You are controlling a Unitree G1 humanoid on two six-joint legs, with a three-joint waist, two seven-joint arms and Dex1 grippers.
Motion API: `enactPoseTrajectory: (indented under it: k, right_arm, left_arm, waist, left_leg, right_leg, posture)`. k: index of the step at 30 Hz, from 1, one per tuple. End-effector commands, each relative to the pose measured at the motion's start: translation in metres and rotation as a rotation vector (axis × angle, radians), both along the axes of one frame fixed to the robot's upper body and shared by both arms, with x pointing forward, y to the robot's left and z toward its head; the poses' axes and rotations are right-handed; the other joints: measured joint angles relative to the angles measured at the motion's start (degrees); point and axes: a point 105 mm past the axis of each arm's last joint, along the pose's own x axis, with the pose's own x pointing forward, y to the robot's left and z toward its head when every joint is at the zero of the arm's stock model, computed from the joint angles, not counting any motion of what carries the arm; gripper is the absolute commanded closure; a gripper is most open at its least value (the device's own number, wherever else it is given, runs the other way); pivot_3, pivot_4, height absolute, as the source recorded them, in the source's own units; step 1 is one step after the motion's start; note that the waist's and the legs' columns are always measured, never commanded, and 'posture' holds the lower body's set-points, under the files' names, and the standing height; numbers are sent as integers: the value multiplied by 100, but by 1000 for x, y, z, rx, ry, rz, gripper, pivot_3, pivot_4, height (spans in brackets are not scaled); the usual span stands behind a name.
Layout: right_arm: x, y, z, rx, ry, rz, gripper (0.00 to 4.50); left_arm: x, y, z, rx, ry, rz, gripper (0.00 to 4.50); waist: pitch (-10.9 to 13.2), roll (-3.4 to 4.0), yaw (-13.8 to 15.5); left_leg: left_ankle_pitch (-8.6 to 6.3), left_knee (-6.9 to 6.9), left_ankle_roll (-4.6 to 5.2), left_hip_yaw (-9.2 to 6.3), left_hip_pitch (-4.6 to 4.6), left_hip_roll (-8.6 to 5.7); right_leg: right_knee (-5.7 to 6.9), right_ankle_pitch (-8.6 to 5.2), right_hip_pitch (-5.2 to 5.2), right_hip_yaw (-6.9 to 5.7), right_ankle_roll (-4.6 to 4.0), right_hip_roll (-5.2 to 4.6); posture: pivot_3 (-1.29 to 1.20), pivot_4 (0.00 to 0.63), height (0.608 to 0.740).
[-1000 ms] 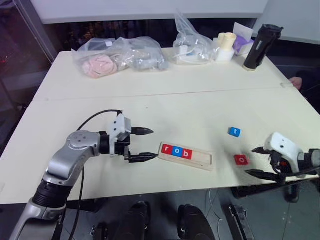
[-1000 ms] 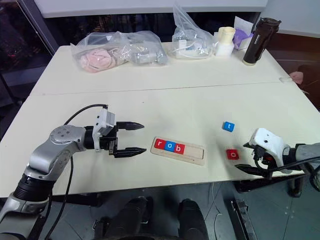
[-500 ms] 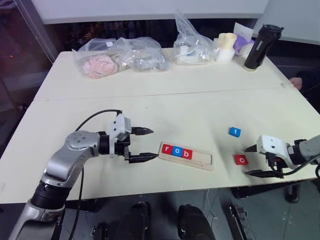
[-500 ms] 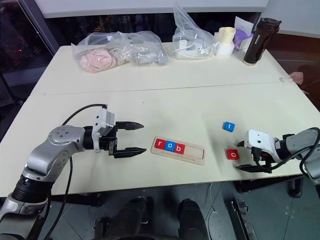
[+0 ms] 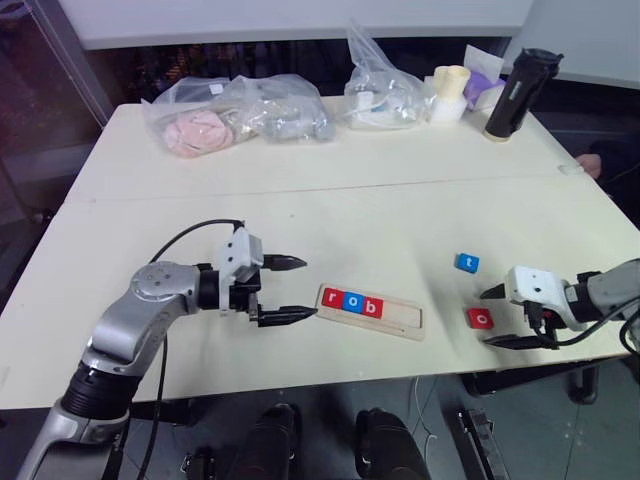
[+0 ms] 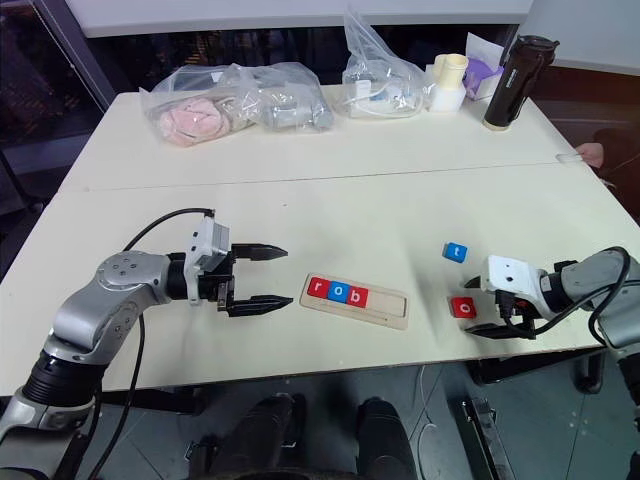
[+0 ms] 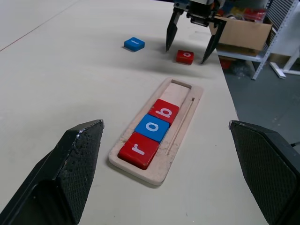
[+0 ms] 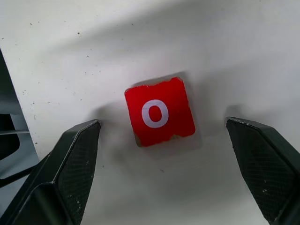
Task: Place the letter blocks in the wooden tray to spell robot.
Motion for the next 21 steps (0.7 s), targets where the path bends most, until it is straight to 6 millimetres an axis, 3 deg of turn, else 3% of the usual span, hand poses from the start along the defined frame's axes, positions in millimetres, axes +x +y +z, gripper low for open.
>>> enactPoseTrajectory:
  k: [1,5,11,14,18,21]
  right_arm:
    - [2,6,-2,-3,-18,25,1412]
    - [2,10,-2,-2,-26,44,3271]
    - [3,16,0,1,-46,52,3352]
    - [8,28,14,29,-92,62,3352]
    - [11,73,42,166,-115,95,3352]
    - [12,97,44,206,-117,95,3352]
  left_arm:
    - [-4,-1,11,-21,-41,-10,0]
    - [-4,-1,10,-21,-41,-10,0]
    - [-4,-1,10,-22,-41,-12,0]
    - [-4,-1,10,-20,-41,-12,0]
    - [-4,-2,9,-19,-41,-17,0]
    - [-4,-3,10,-23,-42,-19,0]
  waist:
    - [0,-1,-2]
    - [0,-1,0]
    - [0,-1,-3]
    - [0,0,-8]
    - [2,5,1]
    - [2,4,12]
  left_leg:
    - [0,0,0,0,1,0]
    - [0,1,0,0,19,0]
    - [-4,-3,-6,-1,50,0]
    - [-3,-4,-3,-2,50,1]
    - [-2,-9,-2,-2,46,1]
    - [-3,-10,-3,-3,46,1]
  right_leg:
    - [0,0,1,0,0,0]
    - [0,0,19,1,-1,0]
    - [-5,-1,50,5,-2,-2]
    - [-4,-1,47,7,-2,-2]
    - [-4,-1,39,9,-2,-3]
    - [-5,-1,39,9,-2,-4]
  posture:
    - [0,150,725]
    - [0,150,725]
    - [0,150,725]
    - [0,150,725]
    - [0,150,725]
    - [0,150,725]
